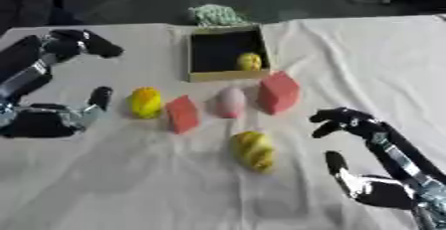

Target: Pick up objects on the table and place them in the box.

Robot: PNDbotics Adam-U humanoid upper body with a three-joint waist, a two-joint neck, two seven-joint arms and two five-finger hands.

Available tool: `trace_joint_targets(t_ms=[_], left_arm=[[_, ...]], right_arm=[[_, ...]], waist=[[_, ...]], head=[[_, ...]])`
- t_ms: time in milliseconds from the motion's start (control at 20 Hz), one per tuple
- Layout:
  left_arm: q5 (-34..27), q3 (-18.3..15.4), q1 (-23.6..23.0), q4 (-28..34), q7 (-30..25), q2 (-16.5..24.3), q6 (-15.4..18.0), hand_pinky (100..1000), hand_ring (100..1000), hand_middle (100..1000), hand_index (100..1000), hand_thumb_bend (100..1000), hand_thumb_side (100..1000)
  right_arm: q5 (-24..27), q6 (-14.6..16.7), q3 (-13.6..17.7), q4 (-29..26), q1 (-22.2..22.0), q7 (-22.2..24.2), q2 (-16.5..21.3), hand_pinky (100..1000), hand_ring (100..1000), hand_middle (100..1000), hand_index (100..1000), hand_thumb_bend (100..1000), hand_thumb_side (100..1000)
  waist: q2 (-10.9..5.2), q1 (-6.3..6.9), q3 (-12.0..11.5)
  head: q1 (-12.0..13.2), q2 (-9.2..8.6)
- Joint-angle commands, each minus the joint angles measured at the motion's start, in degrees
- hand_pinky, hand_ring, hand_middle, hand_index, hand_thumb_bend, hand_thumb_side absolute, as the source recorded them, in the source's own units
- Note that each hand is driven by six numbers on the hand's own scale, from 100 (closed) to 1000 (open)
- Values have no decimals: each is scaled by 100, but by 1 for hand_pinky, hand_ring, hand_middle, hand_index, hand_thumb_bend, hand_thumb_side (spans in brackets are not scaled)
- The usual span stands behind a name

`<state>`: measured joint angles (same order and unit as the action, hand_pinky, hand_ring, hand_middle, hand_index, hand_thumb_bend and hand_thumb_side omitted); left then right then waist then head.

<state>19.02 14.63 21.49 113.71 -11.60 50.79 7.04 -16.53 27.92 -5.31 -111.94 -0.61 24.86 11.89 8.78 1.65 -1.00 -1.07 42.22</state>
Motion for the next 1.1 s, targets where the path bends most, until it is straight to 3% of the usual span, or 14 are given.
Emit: trace_joint_targets(t_ms=[50, 700, 1100], left_arm=[[105, 135, 179, 88, 102, 507, -199, 805, 772, 745, 873, 100, 244], [499, 640, 645, 21, -505, 326, -1063, 801, 772, 749, 882, 100, 249], [1017, 891, 988, -888, -877, -129, -1022, 798, 769, 750, 885, 100, 257]], right_arm=[[2, 18, 14, -53, 25, 28, 85, 688, 680, 785, 913, 100, 423], [37, 26, -2, -41, 31, 74, 86, 689, 681, 786, 913, 100, 423], [46, 25, -1, -35, 29, 77, 77, 689, 681, 787, 913, 100, 423]], waist=[[-73, 6, 23], [-74, 12, 90], [-79, -6, 104]], head=[[21, -77], [50, -82], [64, -70]])
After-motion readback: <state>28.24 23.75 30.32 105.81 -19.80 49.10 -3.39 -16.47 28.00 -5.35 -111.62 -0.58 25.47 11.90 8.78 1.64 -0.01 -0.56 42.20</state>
